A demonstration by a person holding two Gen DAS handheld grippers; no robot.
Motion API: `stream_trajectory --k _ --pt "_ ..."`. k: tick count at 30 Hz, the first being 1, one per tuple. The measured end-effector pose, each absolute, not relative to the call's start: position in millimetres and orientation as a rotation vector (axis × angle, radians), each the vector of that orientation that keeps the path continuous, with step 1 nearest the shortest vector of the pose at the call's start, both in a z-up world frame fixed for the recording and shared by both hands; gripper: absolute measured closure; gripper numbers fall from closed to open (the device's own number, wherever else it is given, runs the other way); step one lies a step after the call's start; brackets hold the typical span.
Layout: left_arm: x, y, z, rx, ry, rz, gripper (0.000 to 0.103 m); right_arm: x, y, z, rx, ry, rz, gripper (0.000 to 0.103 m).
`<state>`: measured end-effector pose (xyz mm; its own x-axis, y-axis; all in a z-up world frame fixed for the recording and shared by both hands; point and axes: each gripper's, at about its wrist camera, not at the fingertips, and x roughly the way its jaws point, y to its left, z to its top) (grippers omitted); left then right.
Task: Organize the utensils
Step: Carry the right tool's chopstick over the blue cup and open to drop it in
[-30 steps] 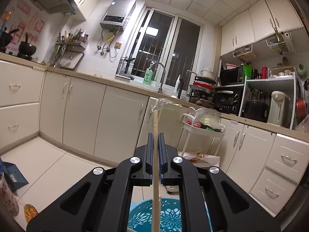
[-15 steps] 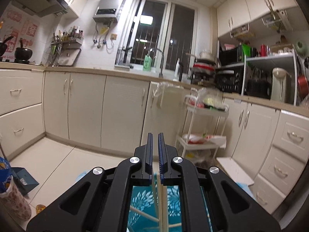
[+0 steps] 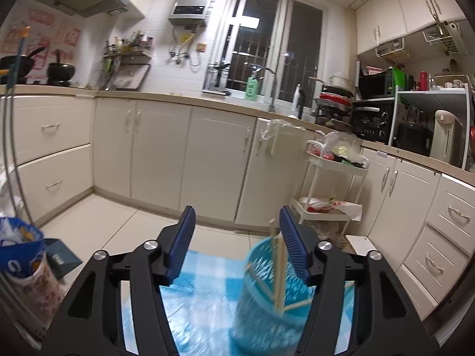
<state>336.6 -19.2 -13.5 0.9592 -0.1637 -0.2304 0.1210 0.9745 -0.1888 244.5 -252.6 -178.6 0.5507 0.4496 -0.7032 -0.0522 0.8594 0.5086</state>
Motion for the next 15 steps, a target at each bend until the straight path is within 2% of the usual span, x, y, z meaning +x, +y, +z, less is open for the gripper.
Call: stream_trajectory --k 5,10,15 --pt "305 -1 -47 -0.186 0.336 -0.117 0.028 242 -253 -175 0.472 0.926 0.325 0.097" --pt "292 9 -98 -0.219 0.473 -0.110 0.028 235 -261 -165 0.527 0.844 0.380 0.097" --pt "286 14 -125 -0.264 0.515 -0.106 0.025 226 -272 -157 0.619 0.771 0.398 0.097"
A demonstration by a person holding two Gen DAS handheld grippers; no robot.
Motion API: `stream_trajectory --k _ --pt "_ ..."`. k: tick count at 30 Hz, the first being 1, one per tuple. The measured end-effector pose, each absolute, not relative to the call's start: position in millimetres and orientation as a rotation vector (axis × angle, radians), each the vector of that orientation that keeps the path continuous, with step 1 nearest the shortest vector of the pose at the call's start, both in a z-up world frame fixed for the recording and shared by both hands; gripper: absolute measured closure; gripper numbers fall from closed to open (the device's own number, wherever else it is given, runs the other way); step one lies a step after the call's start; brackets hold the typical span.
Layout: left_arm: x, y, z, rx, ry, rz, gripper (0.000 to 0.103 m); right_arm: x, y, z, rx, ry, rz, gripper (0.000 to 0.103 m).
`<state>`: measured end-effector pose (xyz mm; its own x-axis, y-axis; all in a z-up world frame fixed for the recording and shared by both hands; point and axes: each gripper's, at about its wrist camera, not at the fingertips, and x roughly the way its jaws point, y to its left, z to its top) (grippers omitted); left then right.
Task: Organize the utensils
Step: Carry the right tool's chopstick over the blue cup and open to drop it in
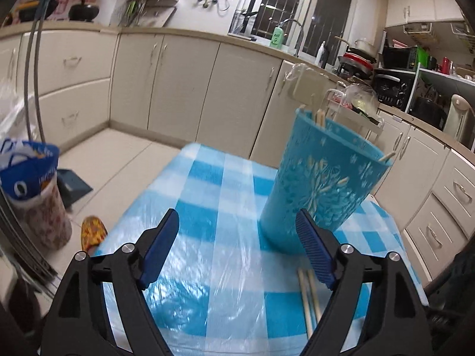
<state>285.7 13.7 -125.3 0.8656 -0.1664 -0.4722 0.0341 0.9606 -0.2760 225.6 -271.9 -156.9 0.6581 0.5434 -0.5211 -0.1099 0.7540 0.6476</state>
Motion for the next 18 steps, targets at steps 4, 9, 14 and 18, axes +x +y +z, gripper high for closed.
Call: stream_trajectory --k 4,9,14,18 --pt "290 17 -137 -0.310 0.551 -0.101 0.021 223 -272 -140 0.655 0.713 0.421 0.097" --pt "292 27 -141 -0.365 0.554 -0.088 0.017 229 -272 -98 0.683 0.596 0.459 0.097" --pt "291 30 -145 -0.395 0.557 -0.088 0.017 253 -267 -44 0.682 0.463 0.495 0.097" --pt "290 34 -146 -0.421 0.551 -0.085 0.016 281 -256 -12 0.666 0.394 0.497 0.097"
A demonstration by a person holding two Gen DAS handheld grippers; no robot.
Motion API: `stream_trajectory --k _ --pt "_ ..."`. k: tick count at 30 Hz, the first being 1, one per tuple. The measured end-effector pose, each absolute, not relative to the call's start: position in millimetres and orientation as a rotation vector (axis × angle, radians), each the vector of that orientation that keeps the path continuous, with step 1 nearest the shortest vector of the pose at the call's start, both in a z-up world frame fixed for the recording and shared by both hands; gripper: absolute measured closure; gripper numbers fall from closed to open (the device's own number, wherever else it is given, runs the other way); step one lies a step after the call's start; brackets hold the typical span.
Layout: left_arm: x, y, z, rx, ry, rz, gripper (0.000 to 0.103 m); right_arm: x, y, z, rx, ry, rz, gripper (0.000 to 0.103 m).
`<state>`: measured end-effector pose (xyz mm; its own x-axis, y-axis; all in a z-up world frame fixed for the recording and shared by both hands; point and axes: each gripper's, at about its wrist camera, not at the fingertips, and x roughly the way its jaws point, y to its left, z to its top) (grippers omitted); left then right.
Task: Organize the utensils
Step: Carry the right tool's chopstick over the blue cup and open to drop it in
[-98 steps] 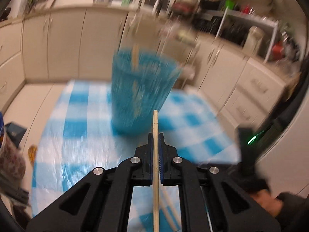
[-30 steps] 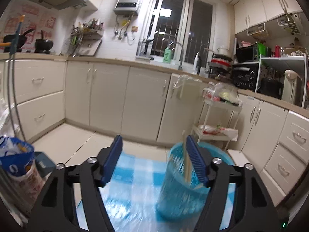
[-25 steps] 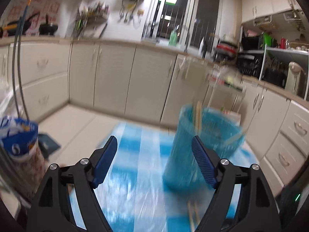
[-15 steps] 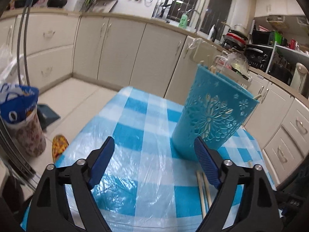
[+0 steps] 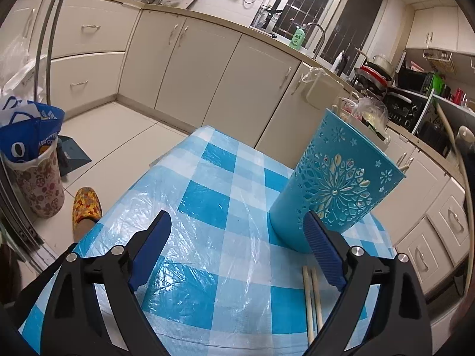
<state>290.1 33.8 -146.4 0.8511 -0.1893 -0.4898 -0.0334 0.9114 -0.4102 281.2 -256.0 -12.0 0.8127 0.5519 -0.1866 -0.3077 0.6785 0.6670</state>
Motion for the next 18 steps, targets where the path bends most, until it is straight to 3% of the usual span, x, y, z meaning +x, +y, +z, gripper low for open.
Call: stream_trajectory --k 8,18 --pt "288 43 -150 -0.484 0.541 -0.079 0.016 352 -230 18 0.584 0.295 0.337 0.097" --pt "289 46 -153 -0.515 0.539 -0.107 0.016 395 -206 -7 0.439 0.339 0.147 0.097"
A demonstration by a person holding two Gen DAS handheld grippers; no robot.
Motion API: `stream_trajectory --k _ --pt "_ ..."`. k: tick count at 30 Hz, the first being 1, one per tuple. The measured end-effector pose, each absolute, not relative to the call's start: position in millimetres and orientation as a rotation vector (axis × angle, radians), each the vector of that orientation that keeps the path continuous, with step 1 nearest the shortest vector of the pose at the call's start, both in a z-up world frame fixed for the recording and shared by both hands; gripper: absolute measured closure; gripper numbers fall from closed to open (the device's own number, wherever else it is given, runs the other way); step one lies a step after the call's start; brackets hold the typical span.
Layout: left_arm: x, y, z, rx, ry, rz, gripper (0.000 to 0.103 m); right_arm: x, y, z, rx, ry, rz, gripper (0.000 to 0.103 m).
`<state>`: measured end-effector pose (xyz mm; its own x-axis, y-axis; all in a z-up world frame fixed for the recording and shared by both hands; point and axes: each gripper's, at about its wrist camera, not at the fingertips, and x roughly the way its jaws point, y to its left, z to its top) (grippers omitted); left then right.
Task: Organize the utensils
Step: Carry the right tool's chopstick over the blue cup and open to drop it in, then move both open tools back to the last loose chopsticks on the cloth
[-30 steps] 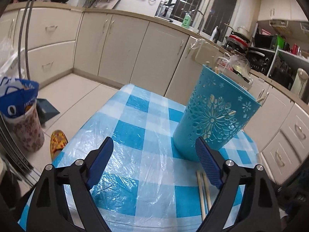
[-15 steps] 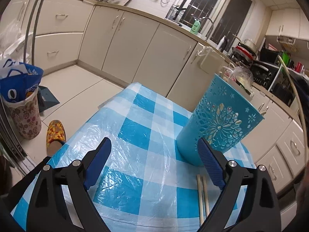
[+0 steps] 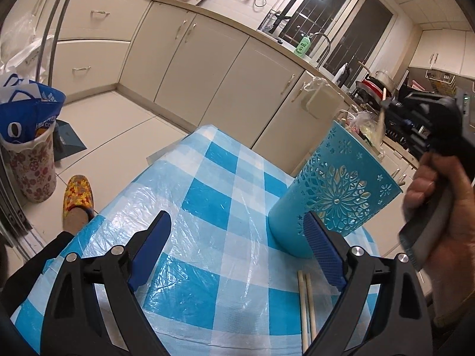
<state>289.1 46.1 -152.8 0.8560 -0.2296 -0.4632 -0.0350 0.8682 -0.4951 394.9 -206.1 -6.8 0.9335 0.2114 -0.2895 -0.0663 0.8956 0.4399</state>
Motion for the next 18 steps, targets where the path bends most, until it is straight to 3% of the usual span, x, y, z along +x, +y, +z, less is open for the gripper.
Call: stream_trajectory --k 7,9,11,14,18 --pt "289 47 -154 -0.521 0.541 -0.107 0.016 381 -206 -19 0.395 0.369 0.159 0.093" --pt "289 47 -154 -0.521 0.542 -0.105 0.016 361 -211 -16 0.385 0.352 0.168 0.078" --pt "289 47 -154 -0.518 0.543 -0.103 0.016 335 -215 -13 0.366 0.325 0.171 0.076" --pt "290 46 -154 -0.512 0.546 -0.096 0.016 312 -222 -11 0.329 0.318 0.168 0.062" --pt "289 45 -152 -0.502 0.547 -0.076 0.016 290 -241 -14 0.370 0.350 0.158 0.061"
